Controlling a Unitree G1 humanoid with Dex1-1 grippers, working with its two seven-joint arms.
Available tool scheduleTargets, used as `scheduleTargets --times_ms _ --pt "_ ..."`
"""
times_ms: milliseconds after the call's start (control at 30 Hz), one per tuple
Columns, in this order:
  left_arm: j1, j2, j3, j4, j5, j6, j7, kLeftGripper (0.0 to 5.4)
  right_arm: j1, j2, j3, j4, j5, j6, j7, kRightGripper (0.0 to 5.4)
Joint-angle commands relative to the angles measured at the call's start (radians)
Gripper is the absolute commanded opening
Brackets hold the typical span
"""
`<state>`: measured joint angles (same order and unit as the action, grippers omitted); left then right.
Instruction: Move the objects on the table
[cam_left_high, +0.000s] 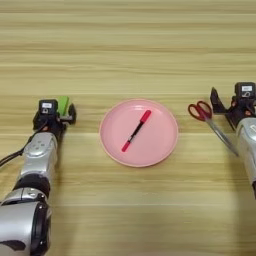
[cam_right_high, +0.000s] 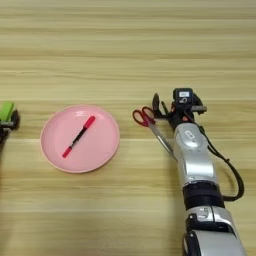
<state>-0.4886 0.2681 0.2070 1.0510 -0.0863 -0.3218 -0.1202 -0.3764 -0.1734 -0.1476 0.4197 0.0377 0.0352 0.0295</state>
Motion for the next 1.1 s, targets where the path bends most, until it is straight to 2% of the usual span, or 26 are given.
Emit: scheduleTargets --times_ms 33,667,867,1100 --pt "0.018 0.004 -0.006 0.026 0.008 0.028 -0.004 3.57 -0.019 -0.003 -0.009 -0.001 0.009 0.001 -0.006 5.40" --pt "0.021 0.002 -0.002 0.019 0.000 0.022 -0.017 2.08 -0.022 -0.004 -0.013 0.004 0.008 0.001 -0.006 5.40" --pt "0.022 0.001 0.001 0.016 -0.002 0.021 -0.022 1.37 -0.022 -0.004 -0.014 0.006 0.008 0.001 -0.006 5.40" --pt "0.022 0.001 0.003 0.015 -0.003 0.020 -0.027 1.32 -0.023 -0.004 -0.015 0.008 0.008 -0.001 -0.006 5.40"
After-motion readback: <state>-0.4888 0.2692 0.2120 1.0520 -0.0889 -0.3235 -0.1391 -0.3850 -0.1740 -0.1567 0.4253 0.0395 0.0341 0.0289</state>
